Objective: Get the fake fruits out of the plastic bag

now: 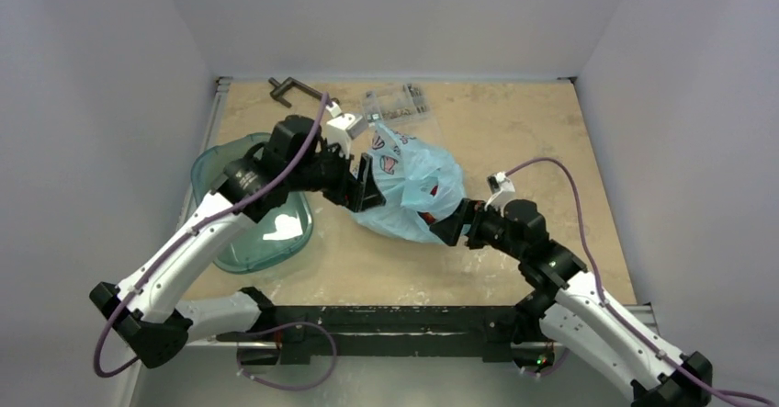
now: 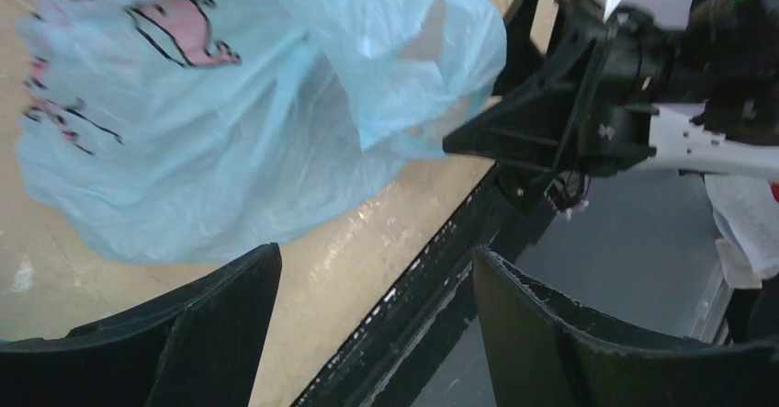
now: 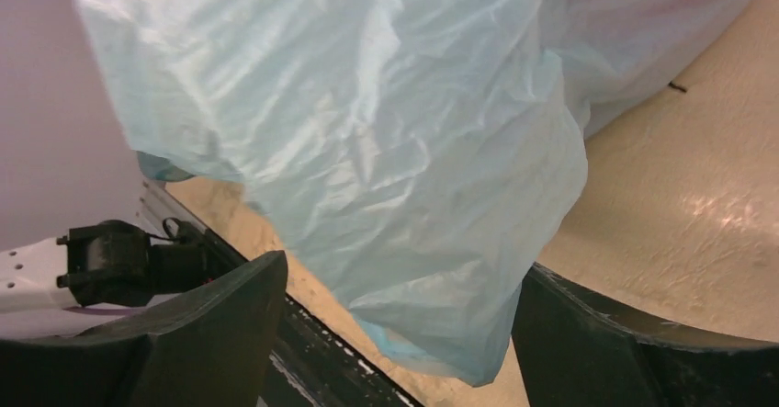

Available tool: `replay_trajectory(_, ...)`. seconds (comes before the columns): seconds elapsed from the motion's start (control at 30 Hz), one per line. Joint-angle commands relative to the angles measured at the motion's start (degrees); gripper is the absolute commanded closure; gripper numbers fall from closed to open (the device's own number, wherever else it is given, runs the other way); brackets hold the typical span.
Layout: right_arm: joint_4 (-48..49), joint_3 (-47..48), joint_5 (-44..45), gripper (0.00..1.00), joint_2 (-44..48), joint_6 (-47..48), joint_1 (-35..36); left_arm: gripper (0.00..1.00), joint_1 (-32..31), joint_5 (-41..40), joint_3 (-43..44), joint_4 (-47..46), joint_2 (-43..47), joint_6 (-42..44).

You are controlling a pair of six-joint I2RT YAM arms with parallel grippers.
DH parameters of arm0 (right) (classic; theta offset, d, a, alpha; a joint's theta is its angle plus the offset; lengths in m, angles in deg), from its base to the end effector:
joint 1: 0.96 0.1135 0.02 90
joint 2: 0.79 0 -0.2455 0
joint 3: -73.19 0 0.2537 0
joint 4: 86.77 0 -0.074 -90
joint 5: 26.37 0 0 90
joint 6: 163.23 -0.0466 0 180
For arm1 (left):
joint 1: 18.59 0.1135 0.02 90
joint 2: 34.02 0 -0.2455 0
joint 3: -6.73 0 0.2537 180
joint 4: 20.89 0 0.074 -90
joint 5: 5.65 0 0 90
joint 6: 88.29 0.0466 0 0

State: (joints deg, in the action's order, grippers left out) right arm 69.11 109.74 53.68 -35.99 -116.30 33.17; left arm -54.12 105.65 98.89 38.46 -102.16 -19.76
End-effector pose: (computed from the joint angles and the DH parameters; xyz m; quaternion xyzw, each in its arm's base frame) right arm 0.1474 0.1097 0.2146 0.0168 0.8309 0.4005 0.3860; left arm 0.1986 -0.1626 0.3767 0.1911 0.8561 -0.3596 0.3183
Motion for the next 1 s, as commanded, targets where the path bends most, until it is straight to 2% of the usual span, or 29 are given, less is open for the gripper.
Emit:
replay_trajectory(0.0, -8.19, 9.29, 2.75, 0.11, 0.06, 10.14, 0.13, 0.29, -4.79, -5.00, -8.92, -6.38, 4.62, -4.48)
replay_trajectory(0.1, -12.76, 14.38, 4.89, 0.04, 0.91, 15.32, 0.15, 0.35, -5.51, -2.74, -14.43, -14.52, 7.52, -8.91)
replay_trajectory(0.17, -12.33, 17.13, 3.07, 0.03, 1.62, 17.29, 0.15, 0.34, -5.71, -3.41, -16.15, -16.93, 9.00, -10.14)
replay_trajectory(0.33, -15.00, 27.35, 6.86, 0.01, -2.03, 21.54, 1.29, 0.15, -5.78, -6.27, -18.79, -17.14, 12.34, -10.89)
replay_trajectory(0.43, -15.75, 33.01, 8.77, 0.01, -8.19, 22.28, 5.74, 0.11, -5.78, -6.48, -19.53, -14.61, 13.03, -10.36)
replay_trajectory(0.57, -16.07, 37.49, 23.38, 0.03, -16.33, 14.48, 17.57, 0.10, -5.79, -8.94, -22.48, -13.96, 16.24, -10.55)
replay_trajectory(0.67, -13.46, 37.86, 29.58, 0.11, -20.91, 8.82, 22.42, 0.10, -5.78, -10.75, -23.29, -12.35, 18.13, -10.54)
replay_trajectory(0.8, -12.67, 39.01, 41.33, 0.12, -27.00, 1.83, 26.23, 0.09, -5.78, -11.93, -24.04, -11.59, 18.99, -10.66)
replay_trajectory(0.87, -10.45, 39.01, 44.65, 0.12, -30.03, 1.98, 26.85, 0.09, -5.78, -11.96, -24.46, -12.16, 19.18, -10.93)
replay_trajectory(0.97, -5.73, 36.93, 48.80, 0.12, -34.26, 2.15, 26.86, 0.00, -5.78, -12.46, -24.81, -12.78, 19.06, -11.73)
